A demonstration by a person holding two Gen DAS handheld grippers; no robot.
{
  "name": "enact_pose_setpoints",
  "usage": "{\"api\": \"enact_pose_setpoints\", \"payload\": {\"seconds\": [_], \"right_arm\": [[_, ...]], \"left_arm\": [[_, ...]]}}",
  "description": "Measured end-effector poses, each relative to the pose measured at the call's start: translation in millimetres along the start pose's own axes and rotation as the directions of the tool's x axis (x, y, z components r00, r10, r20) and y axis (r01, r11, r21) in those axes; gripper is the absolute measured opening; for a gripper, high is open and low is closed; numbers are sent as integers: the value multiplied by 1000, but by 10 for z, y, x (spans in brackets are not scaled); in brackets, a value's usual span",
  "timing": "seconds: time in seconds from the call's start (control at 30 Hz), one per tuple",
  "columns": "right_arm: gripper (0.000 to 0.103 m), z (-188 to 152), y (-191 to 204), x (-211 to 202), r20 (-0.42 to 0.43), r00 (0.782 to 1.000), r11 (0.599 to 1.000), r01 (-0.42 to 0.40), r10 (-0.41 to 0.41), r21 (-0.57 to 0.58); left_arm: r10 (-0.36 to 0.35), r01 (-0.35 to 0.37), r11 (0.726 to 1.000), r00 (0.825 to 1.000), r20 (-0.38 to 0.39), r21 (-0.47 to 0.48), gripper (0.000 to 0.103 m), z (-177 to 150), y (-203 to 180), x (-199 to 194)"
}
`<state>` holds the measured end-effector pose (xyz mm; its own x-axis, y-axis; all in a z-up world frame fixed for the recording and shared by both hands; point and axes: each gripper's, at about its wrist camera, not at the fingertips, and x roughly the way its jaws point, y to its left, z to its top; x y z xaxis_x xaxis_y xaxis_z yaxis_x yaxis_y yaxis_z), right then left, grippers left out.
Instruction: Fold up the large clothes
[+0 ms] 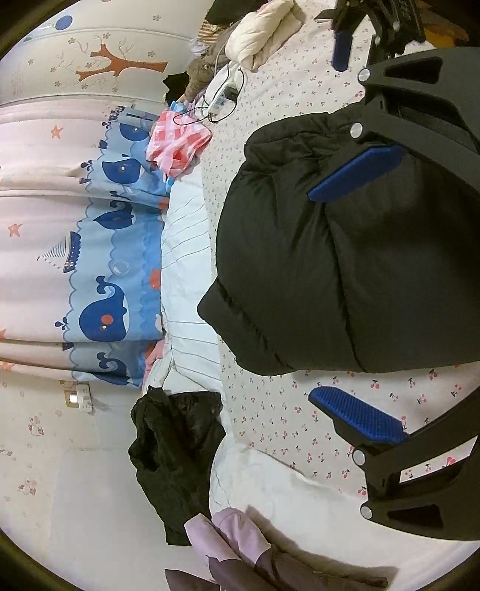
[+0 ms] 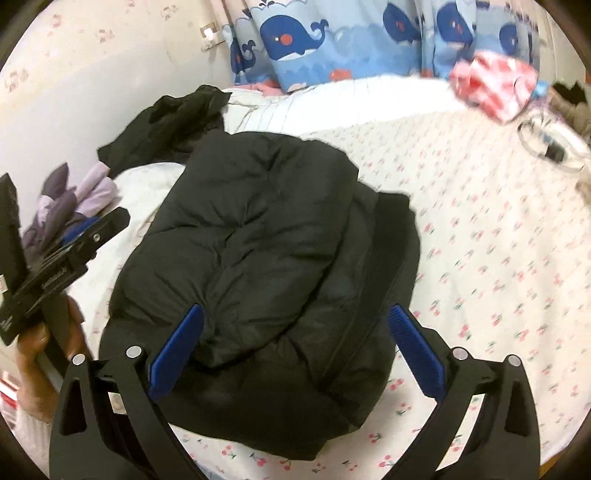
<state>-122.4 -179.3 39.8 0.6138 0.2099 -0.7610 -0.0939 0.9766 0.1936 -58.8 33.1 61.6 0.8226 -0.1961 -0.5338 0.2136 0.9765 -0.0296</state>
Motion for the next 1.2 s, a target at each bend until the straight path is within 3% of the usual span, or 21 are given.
{"api": "enact_pose_setpoints", "payload": {"seconds": [0.07, 0.13, 0.23, 0.3, 0.47, 0.57, 0.63, 0.7, 0.77, 0.8, 0.83, 0.93, 0.97, 1.03, 1.13, 1.2], "right_arm": [[97, -50, 150, 364, -181, 982, 996, 40, -55, -82], [97, -106, 171, 495, -231, 971, 995, 30, -51, -96], [97, -52, 85, 374, -194, 980, 999, 21, -30, -49], [97, 68, 4, 226, -132, 991, 1000, 15, -17, -13], [97, 448, -89, -5, 32, 998, 999, 45, -44, -16], [97, 608, -248, 220, 15, 998, 998, 62, -62, 4], [97, 621, -463, 398, -8, 998, 996, 70, -70, 60], [97, 550, -846, 557, -39, 998, 967, -44, 55, 250], [97, 499, -1103, 702, -50, 985, 916, -132, 163, 380], [97, 489, -1165, 773, -57, 983, 909, -141, 176, 391], [97, 477, -1188, 840, -70, 980, 906, -143, 186, 397], [97, 353, -1273, 1197, -118, 934, 825, -232, 336, 515], [97, 342, -1243, 1289, -127, 926, 820, -243, 355, 519], [97, 353, -1136, 1348, -141, 923, 837, -250, 358, 487], [97, 387, -888, 1399, -190, 867, 831, -345, 460, 436], [97, 420, -802, 1403, -242, 851, 854, -360, 465, 375]], "left_arm": [[3, -3, 1000, 1000, -6, 8, 96, -12, -14, 0], [1, -1, 1000, 1000, -16, 7, 96, -18, -22, 3], [-34, 33, 999, 998, -56, -28, 96, -23, 33, 33], [-93, 84, 992, 990, -103, -89, 96, -25, 122, 88], [-129, 102, 975, 983, -132, -198, 96, -4, 221, 159], [-69, 45, 982, 989, -128, -182, 96, 31, 237, 180], [-75, 42, 972, 988, -138, -231, 96, 43, 361, 249], [-129, 70, 945, 978, -167, -319, 96, 10, 519, 346], [-257, 135, 914, 923, -288, -383, 96, -104, 606, 595], [-297, 150, 911, 885, -358, -384, 96, -172, 583, 724], [-306, 151, 915, 866, -395, -375, 96, -217, 555, 790], [-304, 174, 933, 849, -433, -314, 96, -288, 409, 772], [-312, 192, 936, 839, -446, -295, 96, -303, 364, 738], [-346, 228, 930, 812, -470, -289, 96, -334, 300, 643], [-391, 294, 919, 766, -510, -264, 96, -343, 259, 445], [-421, 339, 907, 735, -531, -250, 96, -348, 267, 323]]}}
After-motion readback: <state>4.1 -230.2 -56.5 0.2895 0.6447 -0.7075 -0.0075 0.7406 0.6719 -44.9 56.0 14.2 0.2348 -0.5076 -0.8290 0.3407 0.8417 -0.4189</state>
